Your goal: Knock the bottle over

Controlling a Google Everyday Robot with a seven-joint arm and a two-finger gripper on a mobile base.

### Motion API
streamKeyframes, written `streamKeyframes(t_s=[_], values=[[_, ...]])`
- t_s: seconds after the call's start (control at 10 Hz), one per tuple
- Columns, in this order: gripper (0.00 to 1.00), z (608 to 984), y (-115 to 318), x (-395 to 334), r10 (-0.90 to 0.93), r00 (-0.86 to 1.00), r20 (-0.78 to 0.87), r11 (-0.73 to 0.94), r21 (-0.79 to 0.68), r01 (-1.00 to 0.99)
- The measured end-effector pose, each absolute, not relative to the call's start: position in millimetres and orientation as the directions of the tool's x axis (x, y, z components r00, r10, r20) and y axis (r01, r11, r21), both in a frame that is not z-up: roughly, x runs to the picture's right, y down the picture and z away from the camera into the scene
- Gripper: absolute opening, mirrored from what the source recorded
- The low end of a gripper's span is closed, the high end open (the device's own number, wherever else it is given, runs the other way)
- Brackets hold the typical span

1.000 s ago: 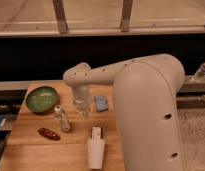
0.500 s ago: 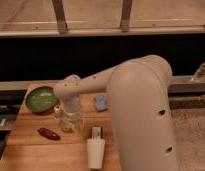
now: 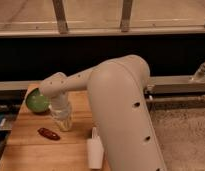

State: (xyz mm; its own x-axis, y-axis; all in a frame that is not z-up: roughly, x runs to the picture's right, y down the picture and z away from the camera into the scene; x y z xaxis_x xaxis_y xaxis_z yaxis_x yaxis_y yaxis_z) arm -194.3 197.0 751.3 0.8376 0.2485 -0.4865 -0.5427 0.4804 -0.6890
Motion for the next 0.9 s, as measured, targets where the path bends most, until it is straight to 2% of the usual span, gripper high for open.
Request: streamKeyframes(t_s=[0.4,0.6,0.7,0.9], values=[[0.00,760.9,142.2,-210.7,0.344,0.849,-0.401,0.535,-0.659,-0.528],[0.00,758.8,106.9,-190.9,0.438,0.811,-0.388,0.566,-0.581,-0.584],[0.00,751.0,82.2,-173.9,0.519,0.764,-0.382,0.582,-0.496,-0.644],[0.01,743.7,60.4,-147.3,0.602,0.707,-0.370,0.576,-0.412,-0.706]])
